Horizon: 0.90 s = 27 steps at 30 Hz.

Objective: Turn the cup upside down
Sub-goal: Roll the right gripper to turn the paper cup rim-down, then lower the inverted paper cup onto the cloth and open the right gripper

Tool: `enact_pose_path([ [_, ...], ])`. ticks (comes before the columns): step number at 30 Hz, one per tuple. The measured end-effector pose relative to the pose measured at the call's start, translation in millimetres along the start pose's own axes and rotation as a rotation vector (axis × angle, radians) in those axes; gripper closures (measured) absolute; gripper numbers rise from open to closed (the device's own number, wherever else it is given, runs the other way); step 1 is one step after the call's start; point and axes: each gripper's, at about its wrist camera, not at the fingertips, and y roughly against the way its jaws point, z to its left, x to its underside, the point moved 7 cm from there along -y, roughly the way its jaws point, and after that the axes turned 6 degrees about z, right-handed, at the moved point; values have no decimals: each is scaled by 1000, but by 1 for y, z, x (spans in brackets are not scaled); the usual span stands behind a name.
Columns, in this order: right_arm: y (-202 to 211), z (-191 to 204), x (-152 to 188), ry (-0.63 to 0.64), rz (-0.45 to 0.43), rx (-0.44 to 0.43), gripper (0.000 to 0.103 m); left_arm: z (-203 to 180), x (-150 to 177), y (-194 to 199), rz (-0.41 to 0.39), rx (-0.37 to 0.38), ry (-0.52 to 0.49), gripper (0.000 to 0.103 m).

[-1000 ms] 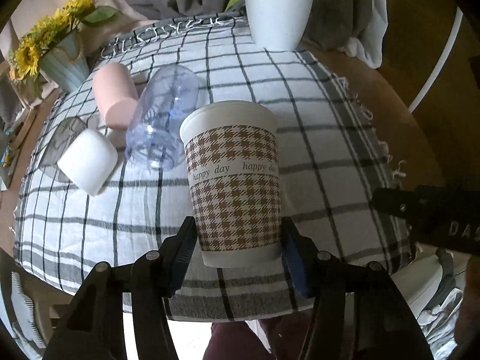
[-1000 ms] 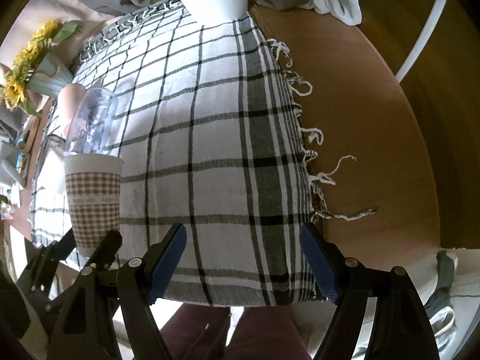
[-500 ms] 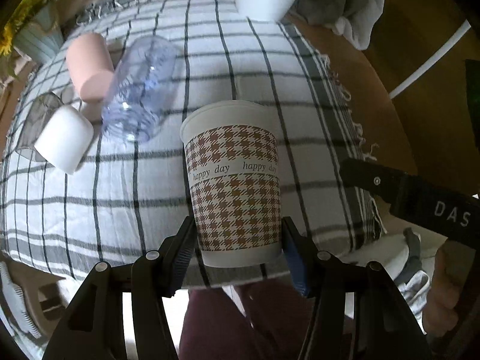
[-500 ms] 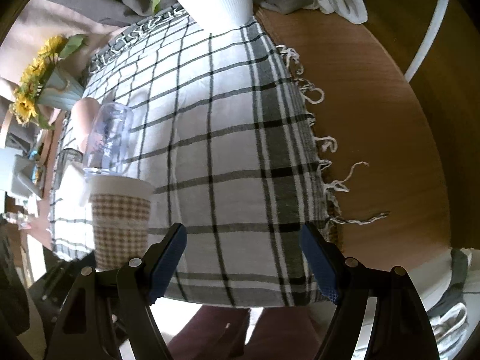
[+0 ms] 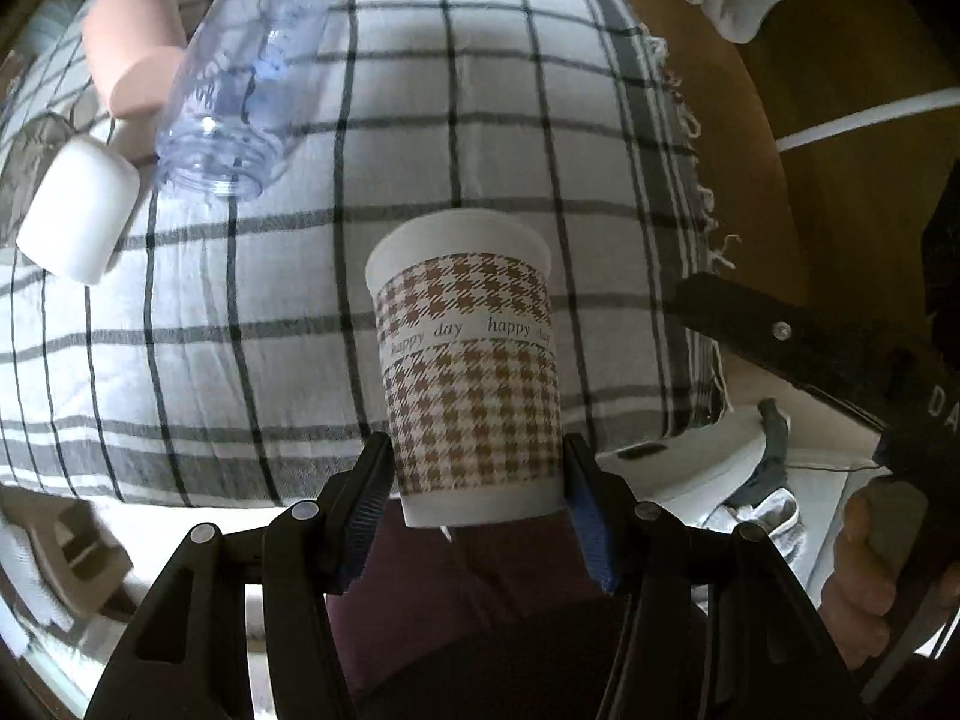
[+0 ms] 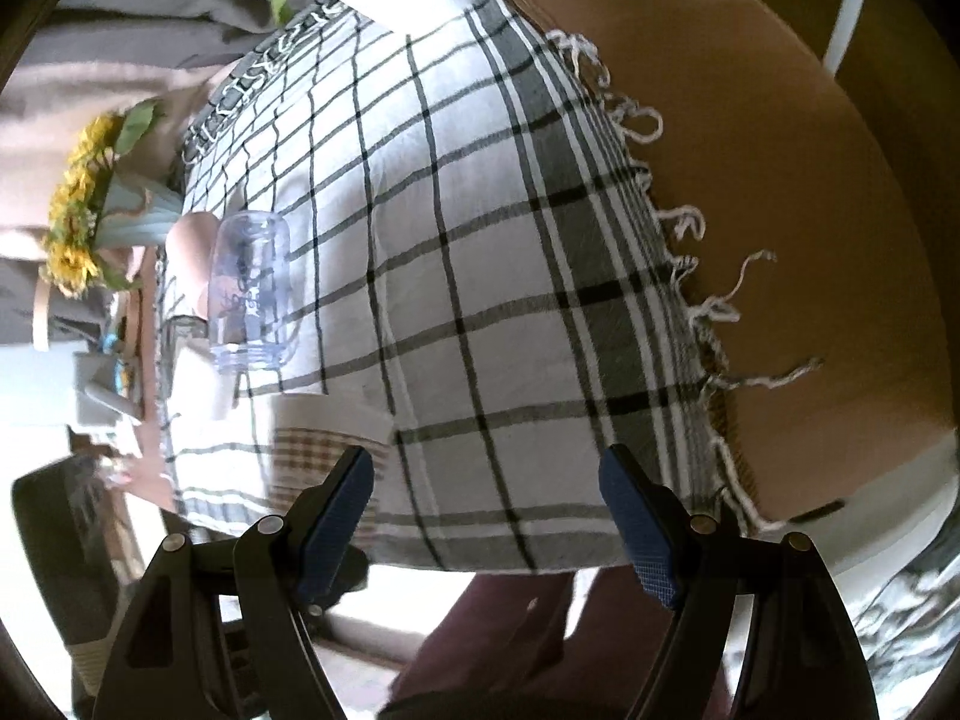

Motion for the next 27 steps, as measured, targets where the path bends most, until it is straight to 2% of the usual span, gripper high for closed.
enact_pose_path([
  [4,-1,0,-4,-41,11,-20,25,0,-9,-3,50,23,9,48],
  [6,-1,0,-6,-66,18,-52,25,2,-14,-3,51,28,18,48],
  [10,1,-1,-12,-78,-1,-48,26,0,-20,0,44,21,11,48],
  [15,5,-2,-17,-101,-4,-58,27,3,-29,4,74,27,12,48],
  [20,8,-1,-24,-133,-6,-85,27,-1,-49,15,46,2,-12,48],
  [27,19,0,-36,-151,-55,-89,27,-2,-72,19,19,-12,-23,48],
])
